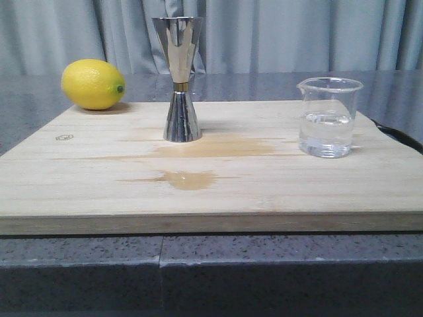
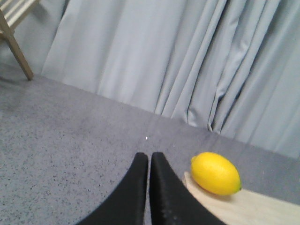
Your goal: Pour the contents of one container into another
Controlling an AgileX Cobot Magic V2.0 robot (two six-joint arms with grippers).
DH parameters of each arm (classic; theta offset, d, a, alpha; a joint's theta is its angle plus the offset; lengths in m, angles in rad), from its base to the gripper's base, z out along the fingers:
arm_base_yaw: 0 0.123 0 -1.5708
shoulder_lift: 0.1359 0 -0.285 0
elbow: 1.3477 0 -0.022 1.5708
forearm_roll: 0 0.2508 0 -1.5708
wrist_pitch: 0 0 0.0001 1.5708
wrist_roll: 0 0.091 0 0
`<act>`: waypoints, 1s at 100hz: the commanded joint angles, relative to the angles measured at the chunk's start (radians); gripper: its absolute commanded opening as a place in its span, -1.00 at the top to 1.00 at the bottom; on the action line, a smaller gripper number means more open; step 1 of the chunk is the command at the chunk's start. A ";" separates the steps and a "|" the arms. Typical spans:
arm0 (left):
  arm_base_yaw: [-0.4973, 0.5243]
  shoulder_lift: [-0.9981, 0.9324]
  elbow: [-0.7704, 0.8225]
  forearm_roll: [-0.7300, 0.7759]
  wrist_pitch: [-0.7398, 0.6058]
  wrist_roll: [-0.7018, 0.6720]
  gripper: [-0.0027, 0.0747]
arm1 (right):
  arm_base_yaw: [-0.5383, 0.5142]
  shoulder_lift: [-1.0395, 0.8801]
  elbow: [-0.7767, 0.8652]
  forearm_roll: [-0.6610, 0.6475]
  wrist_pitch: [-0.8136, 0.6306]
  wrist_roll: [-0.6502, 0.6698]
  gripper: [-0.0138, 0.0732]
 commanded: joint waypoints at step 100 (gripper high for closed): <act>-0.009 0.877 -0.295 -1.093 0.748 1.558 0.16 | 0.208 0.638 -0.292 0.225 0.126 -0.266 -0.23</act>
